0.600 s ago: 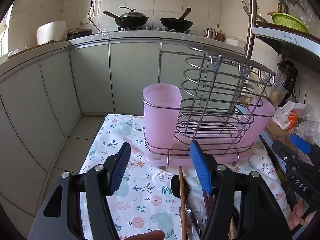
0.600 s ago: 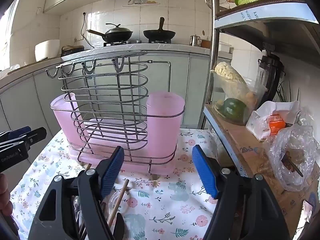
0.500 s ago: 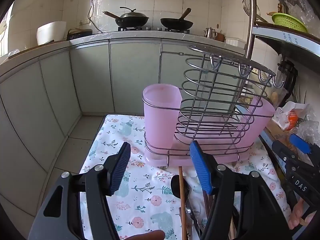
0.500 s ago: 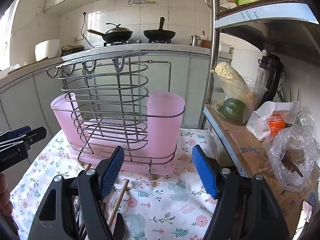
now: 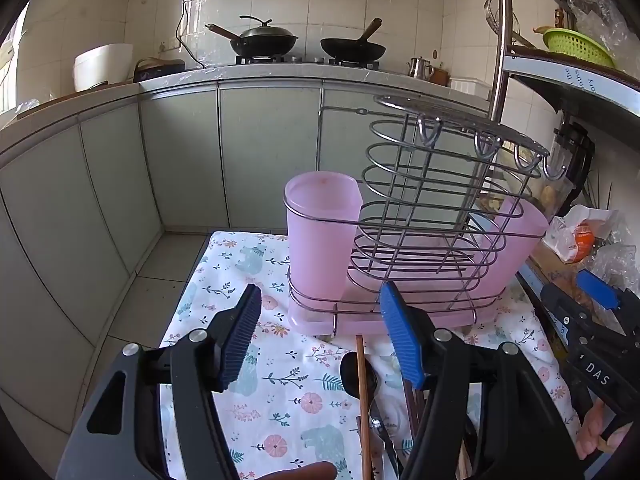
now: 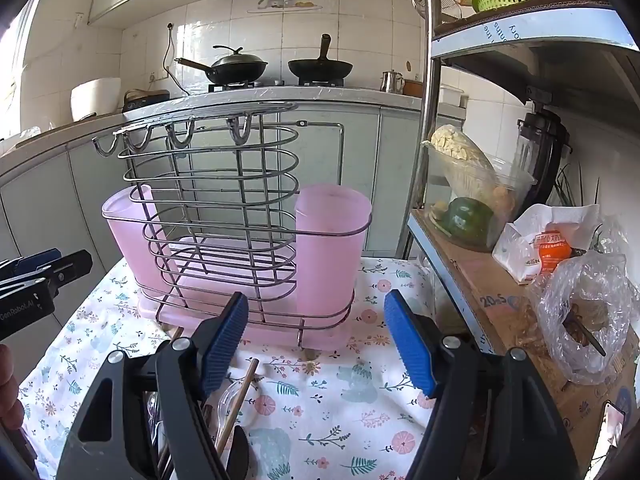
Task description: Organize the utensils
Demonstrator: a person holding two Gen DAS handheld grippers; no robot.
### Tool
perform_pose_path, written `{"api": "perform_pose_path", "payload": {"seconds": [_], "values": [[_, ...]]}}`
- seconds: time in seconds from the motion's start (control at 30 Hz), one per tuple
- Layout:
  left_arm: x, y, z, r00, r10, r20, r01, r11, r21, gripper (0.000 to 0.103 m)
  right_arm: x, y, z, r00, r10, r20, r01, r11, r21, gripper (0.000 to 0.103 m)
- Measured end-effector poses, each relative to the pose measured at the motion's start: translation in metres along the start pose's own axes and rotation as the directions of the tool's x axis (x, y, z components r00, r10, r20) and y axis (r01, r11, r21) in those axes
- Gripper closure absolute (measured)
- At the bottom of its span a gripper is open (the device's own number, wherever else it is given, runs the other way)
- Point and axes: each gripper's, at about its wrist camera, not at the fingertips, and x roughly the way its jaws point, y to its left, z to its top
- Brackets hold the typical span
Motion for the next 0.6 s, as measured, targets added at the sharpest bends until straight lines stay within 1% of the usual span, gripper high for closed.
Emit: {"api": "perform_pose_path", "payload": {"seconds": [0.03,0.6], "values": [[-0.0006,-0.0046,-0.0013,1.000,0.004,0.008,-0.004,1.000,0.005,0.041,-0.0001,0.0000,0.0000,1.000,0.000,0.000,0.000,1.000,0.000,0.034],[-0.0018,-0.0045,-0.0021,1.000,0.004,0.009,-0.004,1.000,0.006,0.041,0.0000,0.0002,-0.0001,1.000,0.000,-0.001,0.000,1.000,-0.001,0.034]]}}
